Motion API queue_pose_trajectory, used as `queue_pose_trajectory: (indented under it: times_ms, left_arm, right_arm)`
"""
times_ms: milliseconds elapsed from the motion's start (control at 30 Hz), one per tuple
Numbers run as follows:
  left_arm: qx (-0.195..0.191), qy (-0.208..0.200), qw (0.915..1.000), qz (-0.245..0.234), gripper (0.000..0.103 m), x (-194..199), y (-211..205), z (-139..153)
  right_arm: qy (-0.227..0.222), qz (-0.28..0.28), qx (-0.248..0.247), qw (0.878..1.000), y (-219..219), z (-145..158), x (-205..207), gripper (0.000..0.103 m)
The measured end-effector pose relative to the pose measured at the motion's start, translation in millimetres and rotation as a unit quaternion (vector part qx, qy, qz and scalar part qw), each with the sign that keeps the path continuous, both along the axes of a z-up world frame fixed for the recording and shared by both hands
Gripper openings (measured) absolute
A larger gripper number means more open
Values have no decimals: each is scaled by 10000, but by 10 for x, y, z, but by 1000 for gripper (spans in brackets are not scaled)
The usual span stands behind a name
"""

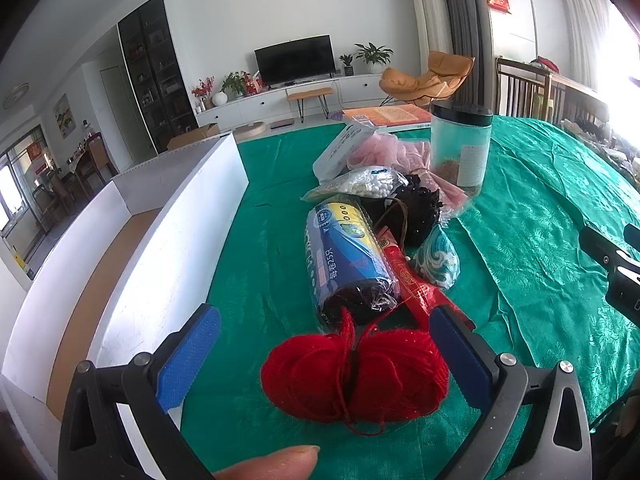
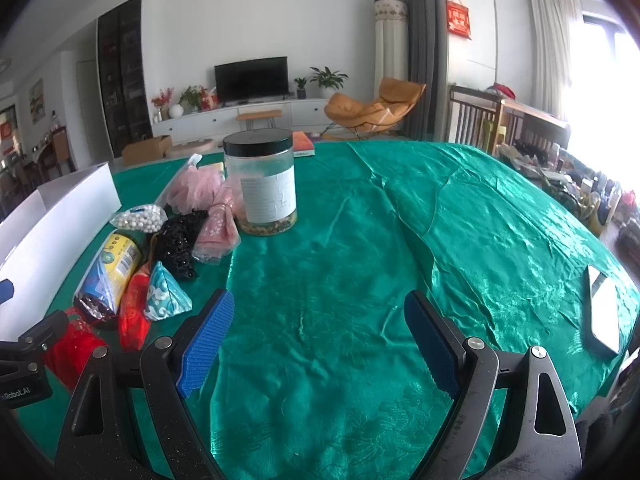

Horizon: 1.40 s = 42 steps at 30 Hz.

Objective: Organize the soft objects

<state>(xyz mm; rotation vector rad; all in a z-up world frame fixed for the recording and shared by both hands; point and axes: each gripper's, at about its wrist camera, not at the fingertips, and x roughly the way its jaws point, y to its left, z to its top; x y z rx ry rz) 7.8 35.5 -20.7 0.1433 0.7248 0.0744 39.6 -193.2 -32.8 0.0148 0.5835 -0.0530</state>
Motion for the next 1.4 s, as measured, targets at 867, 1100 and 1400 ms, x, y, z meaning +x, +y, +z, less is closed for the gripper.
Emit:
queue_pose_trajectory:
  times_ms: [867,1100,1400]
  left_arm:
    - [-2,8,10000,15,103,-11,4,-13]
    - [-10,6,10000,19,103,-5,10,-18]
    - [-165,-37,9999,12,103,23,116,123]
  right_arm:
    - [9,3,15,10000,-21,8,4,89]
    - [14,1,25,10000,-24,4,-8,89]
    - [6,-17,65,10000,-39,11,0,89]
